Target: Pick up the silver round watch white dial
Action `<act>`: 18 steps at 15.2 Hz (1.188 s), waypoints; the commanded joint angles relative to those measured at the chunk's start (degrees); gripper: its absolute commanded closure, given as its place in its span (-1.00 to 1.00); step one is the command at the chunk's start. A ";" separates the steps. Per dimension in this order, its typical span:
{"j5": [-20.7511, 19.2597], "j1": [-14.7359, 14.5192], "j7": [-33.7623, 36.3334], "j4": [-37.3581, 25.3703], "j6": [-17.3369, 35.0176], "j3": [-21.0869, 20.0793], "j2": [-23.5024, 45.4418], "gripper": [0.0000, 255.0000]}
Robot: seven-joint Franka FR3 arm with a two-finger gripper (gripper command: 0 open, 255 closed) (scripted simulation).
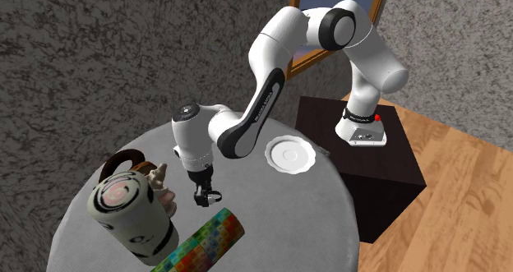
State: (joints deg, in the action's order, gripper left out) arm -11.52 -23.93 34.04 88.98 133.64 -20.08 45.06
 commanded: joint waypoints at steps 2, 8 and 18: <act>-0.03 -0.02 0.03 0.05 0.13 0.02 0.05 1.00; -0.02 -0.02 0.03 0.08 0.12 0.01 0.01 1.00; 1.20 0.80 -0.29 0.09 -4.19 -1.15 -4.36 1.00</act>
State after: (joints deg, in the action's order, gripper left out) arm -10.48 -23.22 33.77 88.98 129.97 -21.08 41.30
